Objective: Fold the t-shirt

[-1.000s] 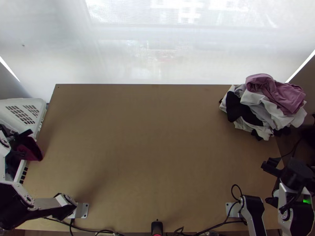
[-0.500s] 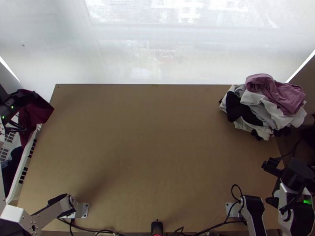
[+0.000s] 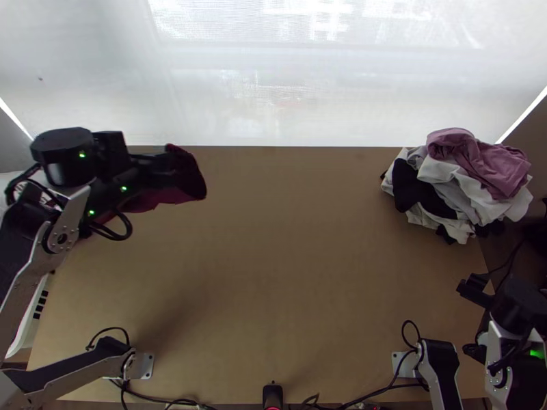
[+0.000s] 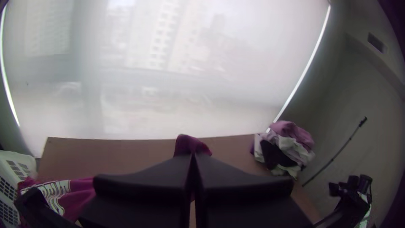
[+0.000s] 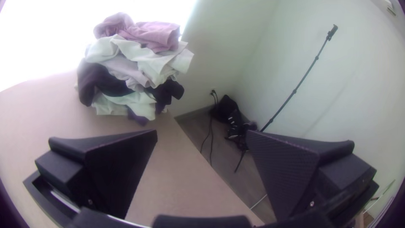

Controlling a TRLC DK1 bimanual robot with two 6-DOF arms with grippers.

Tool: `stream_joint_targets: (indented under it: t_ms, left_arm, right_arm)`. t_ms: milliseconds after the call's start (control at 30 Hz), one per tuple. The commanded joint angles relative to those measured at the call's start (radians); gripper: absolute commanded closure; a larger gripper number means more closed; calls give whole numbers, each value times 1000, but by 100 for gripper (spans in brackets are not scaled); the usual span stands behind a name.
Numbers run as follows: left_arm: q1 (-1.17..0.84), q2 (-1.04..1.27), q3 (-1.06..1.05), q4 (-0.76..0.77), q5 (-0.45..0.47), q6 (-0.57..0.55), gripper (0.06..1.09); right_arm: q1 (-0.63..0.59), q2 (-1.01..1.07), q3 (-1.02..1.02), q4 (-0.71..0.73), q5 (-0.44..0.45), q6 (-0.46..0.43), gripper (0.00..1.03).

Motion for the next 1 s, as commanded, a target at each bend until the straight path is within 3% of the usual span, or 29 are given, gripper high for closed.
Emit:
stream_joint_targets:
  t_ms: [0, 267, 700, 767, 867, 967]
  left_arm:
    - [-338, 60, -65, 41, 0, -69, 105]
    - [-615, 238, -39, 79, -2, -49, 105]
    - [-868, 606, 308, 62, -3, -41, 103]
    - [-868, 641, 351, 57, -3, -41, 88]
    - [-867, 653, 392, 19, -6, -11, 39]
    - [-858, 627, 415, -56, -40, 57, 15]
  right_arm:
    - [-2, 4, 12, -4, 0, -6, 5]
    - [-9, 32, 41, -1, 0, -12, 5]
    - [-19, 27, 46, -1, -2, -19, 5]
    - [-9, 28, 43, 2, -2, -19, 5]
    - [21, 35, 31, 15, -2, -19, 5]
    - [68, 41, 9, 35, -6, -34, 5]
